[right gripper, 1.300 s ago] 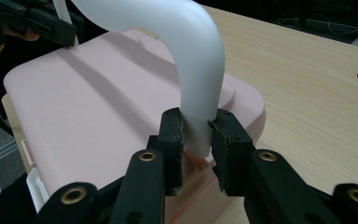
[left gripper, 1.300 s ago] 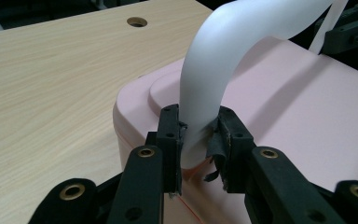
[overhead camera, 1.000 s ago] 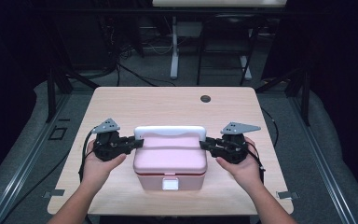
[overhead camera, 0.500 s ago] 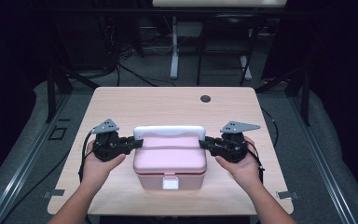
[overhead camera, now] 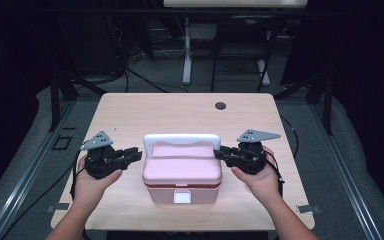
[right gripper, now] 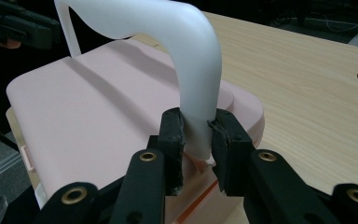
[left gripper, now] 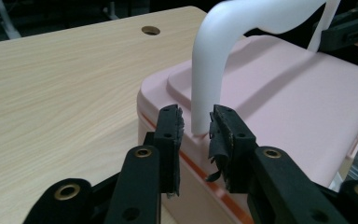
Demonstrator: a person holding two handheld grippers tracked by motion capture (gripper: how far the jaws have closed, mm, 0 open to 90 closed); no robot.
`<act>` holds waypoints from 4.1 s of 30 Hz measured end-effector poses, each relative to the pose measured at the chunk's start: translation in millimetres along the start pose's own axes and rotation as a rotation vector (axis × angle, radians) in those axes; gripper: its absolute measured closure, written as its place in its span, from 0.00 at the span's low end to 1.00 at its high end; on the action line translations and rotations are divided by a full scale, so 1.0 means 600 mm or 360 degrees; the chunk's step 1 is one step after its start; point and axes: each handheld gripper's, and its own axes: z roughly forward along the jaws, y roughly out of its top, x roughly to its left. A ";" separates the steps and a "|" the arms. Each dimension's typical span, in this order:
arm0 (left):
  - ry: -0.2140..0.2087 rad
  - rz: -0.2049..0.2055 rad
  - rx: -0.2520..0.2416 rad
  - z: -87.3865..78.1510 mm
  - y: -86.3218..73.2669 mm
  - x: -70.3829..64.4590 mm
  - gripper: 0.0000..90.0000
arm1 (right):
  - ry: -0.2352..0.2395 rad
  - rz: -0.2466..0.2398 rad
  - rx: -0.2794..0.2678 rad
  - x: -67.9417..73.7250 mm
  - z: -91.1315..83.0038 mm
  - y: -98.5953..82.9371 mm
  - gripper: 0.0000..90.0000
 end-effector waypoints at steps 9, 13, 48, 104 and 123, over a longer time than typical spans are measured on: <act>-0.0047 -0.0017 0.0012 -0.008 -0.024 0.000 0.93 | 0.0004 0.0022 -0.0033 -0.001 -0.007 0.014 0.83; -0.0074 -0.0018 0.0012 -0.009 -0.034 -0.005 0.99 | 0.0003 0.0021 -0.0035 -0.001 -0.008 0.018 0.83; -0.0231 0.0068 0.0128 0.038 -0.038 -0.058 1.00 | -0.0001 0.0032 -0.0039 -0.004 -0.009 0.027 0.83; -0.0209 0.0082 0.0076 0.025 0.002 -0.058 1.00 | 0.0047 0.0007 -0.0010 0.056 -0.021 -0.105 1.00; -0.0207 0.0086 0.0071 0.024 0.009 -0.056 1.00 | 0.0077 -0.0021 0.0045 0.068 0.017 -0.115 1.00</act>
